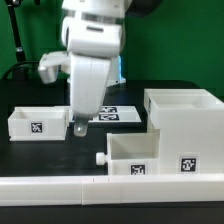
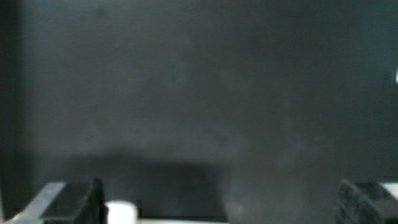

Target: Assemble drawer

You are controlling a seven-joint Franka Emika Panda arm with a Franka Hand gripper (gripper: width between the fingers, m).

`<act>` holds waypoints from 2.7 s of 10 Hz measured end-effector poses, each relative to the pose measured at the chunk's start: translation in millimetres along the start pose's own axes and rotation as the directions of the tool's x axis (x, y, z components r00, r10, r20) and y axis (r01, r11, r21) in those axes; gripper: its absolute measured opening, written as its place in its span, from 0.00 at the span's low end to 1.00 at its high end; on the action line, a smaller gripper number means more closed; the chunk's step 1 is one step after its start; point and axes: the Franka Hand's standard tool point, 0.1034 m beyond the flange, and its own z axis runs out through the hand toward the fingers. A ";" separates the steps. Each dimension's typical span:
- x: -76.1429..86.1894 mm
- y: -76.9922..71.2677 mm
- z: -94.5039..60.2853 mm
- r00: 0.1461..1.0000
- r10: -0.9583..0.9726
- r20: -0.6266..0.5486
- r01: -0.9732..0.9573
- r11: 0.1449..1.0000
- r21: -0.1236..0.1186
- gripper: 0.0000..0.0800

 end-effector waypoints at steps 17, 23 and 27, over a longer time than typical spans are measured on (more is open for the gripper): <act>74.1 18.5 16.5 0.970 0.129 -0.205 -0.121 0.991 0.050 0.81; 93.2 35.7 7.1 0.963 0.169 -0.211 -0.163 0.986 0.047 0.81; 62.5 23.9 8.9 0.966 0.160 -0.205 -0.153 0.987 0.049 0.81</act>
Offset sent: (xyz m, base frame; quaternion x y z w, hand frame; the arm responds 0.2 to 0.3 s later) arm 0.0074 0.0254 -0.0135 -0.0034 0.1365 -0.0154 0.9905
